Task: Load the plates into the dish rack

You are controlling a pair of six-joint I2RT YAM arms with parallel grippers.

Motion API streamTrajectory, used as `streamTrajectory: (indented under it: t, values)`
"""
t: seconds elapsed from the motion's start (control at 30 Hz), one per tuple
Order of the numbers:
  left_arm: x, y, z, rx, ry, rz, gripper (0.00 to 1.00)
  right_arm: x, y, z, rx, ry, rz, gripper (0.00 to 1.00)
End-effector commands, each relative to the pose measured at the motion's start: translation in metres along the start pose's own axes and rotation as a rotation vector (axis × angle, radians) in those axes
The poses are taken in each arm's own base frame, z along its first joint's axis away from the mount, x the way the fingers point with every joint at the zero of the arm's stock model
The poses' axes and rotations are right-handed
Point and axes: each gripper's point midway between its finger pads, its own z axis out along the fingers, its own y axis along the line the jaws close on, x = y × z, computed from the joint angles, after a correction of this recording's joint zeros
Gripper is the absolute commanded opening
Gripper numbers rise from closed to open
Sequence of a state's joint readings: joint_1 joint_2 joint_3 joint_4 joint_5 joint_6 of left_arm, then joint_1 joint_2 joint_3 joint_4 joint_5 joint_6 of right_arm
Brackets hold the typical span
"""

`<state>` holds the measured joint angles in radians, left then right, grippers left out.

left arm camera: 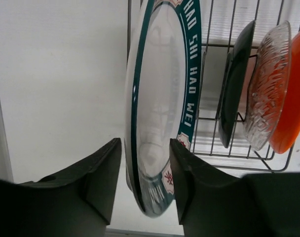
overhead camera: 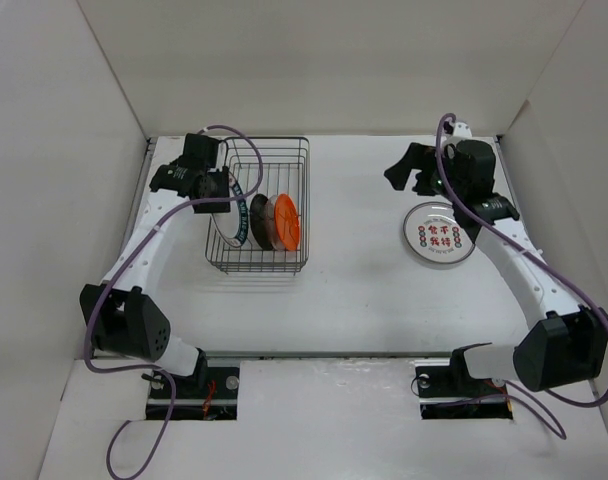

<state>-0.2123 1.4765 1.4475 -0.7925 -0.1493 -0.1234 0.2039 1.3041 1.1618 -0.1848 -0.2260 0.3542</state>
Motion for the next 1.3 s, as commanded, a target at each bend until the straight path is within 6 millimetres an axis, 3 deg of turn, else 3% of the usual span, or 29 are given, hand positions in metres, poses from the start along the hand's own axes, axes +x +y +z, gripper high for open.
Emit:
streamTrajectory:
  t: [0.0,0.1,0.2,0.27,0.43,0.47,0.53,0.6,0.7,0.73,0.93,1.03,1.17,1.27]
  values:
    - [-0.008,-0.007,-0.007,0.045,-0.037,0.003,0.42,0.007,-0.045,-0.003,0.151,0.003,0.034,1.00]
    - [-0.012,-0.011,-0.012,0.079,-0.046,0.026,0.46,0.008,-0.072,-0.014,0.244,-0.038,0.133,1.00]
    - [-0.019,-0.014,-0.019,0.102,-0.071,0.033,0.46,0.011,-0.092,-0.040,0.334,-0.105,0.181,1.00]
    - [-0.019,-0.014,-0.019,0.103,-0.082,0.031,0.46,0.008,-0.095,-0.048,0.347,-0.128,0.172,1.00]
    - [-0.021,-0.028,-0.024,0.184,-0.082,0.044,0.47,0.020,-0.124,-0.064,0.512,-0.106,0.269,1.00]
    - [-0.021,-0.027,-0.024,0.183,-0.083,0.053,0.56,0.040,-0.129,-0.063,0.534,-0.067,0.308,1.00]
    - [-0.034,-0.022,-0.042,0.169,-0.149,0.045,0.78,0.057,-0.134,-0.067,0.553,-0.066,0.392,1.00]
    - [-0.042,-0.018,-0.060,0.168,-0.205,0.037,1.00,0.082,-0.154,-0.084,0.670,-0.092,0.461,1.00]
    - [-0.053,-0.014,-0.078,0.167,-0.276,0.039,1.00,0.111,-0.178,-0.105,0.774,-0.081,0.506,1.00]
    - [-0.060,-0.015,-0.085,0.177,-0.301,0.064,1.00,0.112,-0.180,-0.109,0.781,-0.096,0.520,1.00]
    - [-0.077,-0.032,-0.109,0.290,-0.362,0.132,1.00,0.165,-0.176,-0.116,0.731,-0.014,0.650,0.99]
    - [-0.081,-0.039,-0.113,0.326,-0.372,0.157,1.00,0.165,-0.178,-0.117,0.729,-0.057,0.663,0.95]
    - [-0.087,-0.045,-0.112,0.351,-0.367,0.162,1.00,0.180,-0.188,-0.106,0.762,-0.010,0.691,0.92]
    - [-0.095,-0.052,-0.123,0.395,-0.388,0.169,1.00,0.192,-0.198,-0.097,0.791,0.016,0.705,0.88]
